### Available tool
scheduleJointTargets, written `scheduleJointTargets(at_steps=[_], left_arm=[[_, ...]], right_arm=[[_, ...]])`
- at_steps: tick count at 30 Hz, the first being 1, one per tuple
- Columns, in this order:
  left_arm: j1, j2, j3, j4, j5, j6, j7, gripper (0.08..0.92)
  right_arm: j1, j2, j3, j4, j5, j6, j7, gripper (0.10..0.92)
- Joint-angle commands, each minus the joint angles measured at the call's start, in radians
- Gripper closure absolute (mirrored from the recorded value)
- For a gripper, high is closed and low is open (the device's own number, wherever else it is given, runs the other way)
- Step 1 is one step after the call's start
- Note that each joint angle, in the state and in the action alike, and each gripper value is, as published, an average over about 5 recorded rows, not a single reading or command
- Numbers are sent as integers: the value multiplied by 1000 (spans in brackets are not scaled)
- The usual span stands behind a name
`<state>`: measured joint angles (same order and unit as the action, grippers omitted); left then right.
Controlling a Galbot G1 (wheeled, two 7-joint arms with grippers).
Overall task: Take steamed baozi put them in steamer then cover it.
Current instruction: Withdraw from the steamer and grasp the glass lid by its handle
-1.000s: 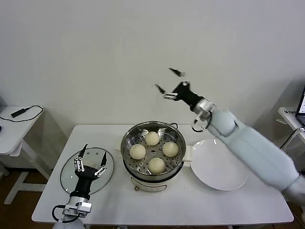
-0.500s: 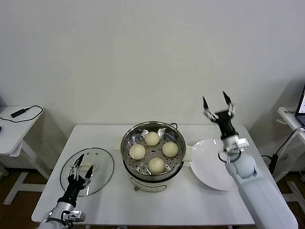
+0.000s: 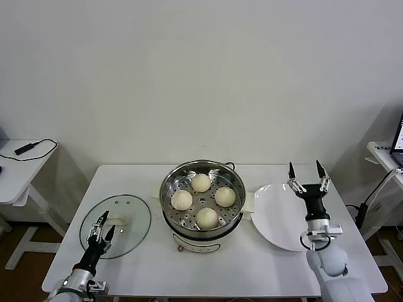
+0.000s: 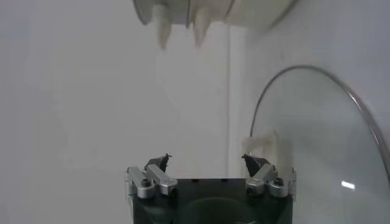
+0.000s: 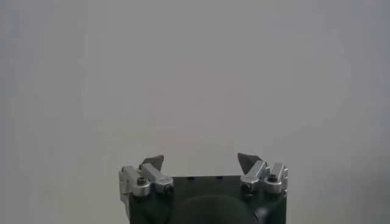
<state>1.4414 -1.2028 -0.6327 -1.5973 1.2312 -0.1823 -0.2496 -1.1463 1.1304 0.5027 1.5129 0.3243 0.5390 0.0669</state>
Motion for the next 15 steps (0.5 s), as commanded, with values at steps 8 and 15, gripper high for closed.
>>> scheduleJointTargets(at_steps=[8,15], left_arm=[[-150,10,40,171,68,-4,-49,177],[-197,9,49,216,83,-4,-49,177]], right_arm=[[-116,52,82,3,-23,22,-5,203],[-125,59,93,9,-29,25,-7,203]])
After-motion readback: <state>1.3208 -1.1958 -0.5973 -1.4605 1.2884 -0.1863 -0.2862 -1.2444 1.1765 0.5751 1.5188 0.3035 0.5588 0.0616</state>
